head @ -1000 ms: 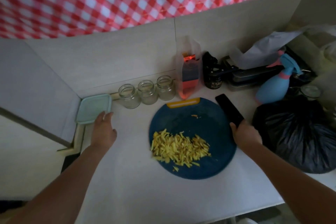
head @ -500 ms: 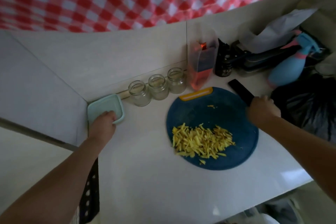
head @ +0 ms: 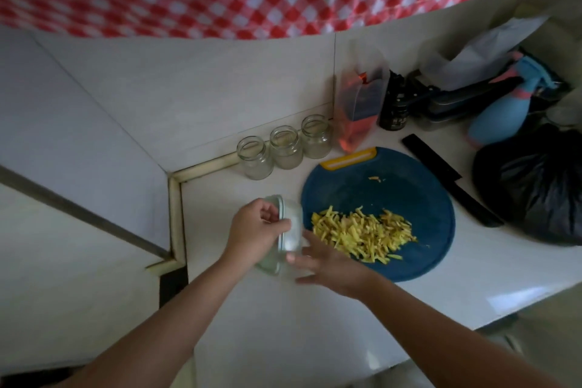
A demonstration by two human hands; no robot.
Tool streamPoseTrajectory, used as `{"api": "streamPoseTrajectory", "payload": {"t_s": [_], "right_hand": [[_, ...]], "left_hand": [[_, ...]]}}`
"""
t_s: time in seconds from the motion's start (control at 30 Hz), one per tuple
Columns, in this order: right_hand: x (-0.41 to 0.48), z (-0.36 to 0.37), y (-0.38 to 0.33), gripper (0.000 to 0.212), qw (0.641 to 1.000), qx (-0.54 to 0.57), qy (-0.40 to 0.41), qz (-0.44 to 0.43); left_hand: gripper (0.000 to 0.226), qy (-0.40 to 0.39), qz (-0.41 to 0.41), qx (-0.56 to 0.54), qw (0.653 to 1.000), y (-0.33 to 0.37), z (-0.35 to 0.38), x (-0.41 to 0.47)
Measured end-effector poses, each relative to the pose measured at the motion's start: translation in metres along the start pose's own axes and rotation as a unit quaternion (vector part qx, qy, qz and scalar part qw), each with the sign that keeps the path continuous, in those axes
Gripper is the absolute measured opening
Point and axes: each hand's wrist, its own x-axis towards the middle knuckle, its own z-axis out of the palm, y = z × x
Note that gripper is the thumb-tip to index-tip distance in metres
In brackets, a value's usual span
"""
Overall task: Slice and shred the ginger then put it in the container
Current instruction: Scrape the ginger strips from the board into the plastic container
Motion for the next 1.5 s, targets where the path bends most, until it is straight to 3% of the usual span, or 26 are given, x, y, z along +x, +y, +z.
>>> {"api": "streamPoseTrajectory", "payload": {"t_s": [0.1,0.27,0.3,0.37,0.43,0.53,0.73,0.87,1.03,1.13,1.2,1.33,1.4,1.5], "right_hand": [[0.003,0.003,-0.009,0.11,0.998,0.026,-0.051,-0.034],[0.01,-0.004,-0.027,0.107,0.995,0.059,-0.065,-0.046],[0.01,-0.005,-0.031,0.105,0.995,0.073,-0.061,-0.043],[0.009,-0.009,-0.036,0.096,0.992,0.113,-0.048,-0.036],[0.007,-0.01,-0.041,0.093,0.991,0.119,-0.05,-0.033],[0.004,-0.011,-0.046,0.088,0.993,0.097,-0.066,-0.032],[-0.003,-0.025,-0.045,0.079,0.993,0.064,-0.095,-0.011],[-0.008,-0.029,-0.046,0.075,0.996,0.052,-0.076,0.015],[-0.018,-0.056,-0.058,0.057,0.985,0.162,-0.061,0.02],[-0.021,-0.067,-0.055,0.069,0.96,0.264,-0.089,-0.005],[-0.021,-0.063,-0.05,0.074,0.946,0.305,-0.106,-0.013],[-0.02,-0.049,-0.035,0.069,0.94,0.321,-0.116,-0.015],[-0.02,-0.041,-0.03,0.072,0.938,0.328,-0.11,-0.015],[-0.017,-0.034,-0.028,0.077,0.944,0.309,-0.117,-0.013]], "left_hand": [[0.011,-0.034,-0.052,-0.149,0.987,0.02,-0.008,-0.006],[0.018,-0.08,-0.032,-0.236,0.968,0.032,-0.026,-0.005],[0.034,-0.081,-0.013,-0.199,0.977,0.031,-0.029,-0.003],[0.086,-0.103,0.017,-0.05,0.993,0.027,-0.032,-0.003],[0.112,-0.196,0.007,-0.023,0.98,0.026,-0.033,-0.007],[0.106,-0.324,-0.005,-0.084,0.942,0.022,-0.031,-0.008],[0.101,-0.373,0.012,-0.119,0.92,0.018,-0.028,-0.005],[0.088,-0.395,-0.028,-0.181,0.9,0.017,-0.024,-0.006],[0.071,-0.256,-0.146,-0.425,0.856,0.01,-0.045,0.004],[0.042,-0.068,-0.21,-0.505,0.834,-0.006,-0.058,0.02],[0.033,0.051,-0.246,-0.535,0.807,-0.025,-0.064,0.034],[0.035,0.145,-0.287,-0.516,0.794,-0.052,-0.058,0.043],[0.04,0.166,-0.312,-0.472,0.808,-0.056,-0.053,0.041],[0.05,0.146,-0.387,-0.317,0.853,-0.047,-0.047,0.031]]}}
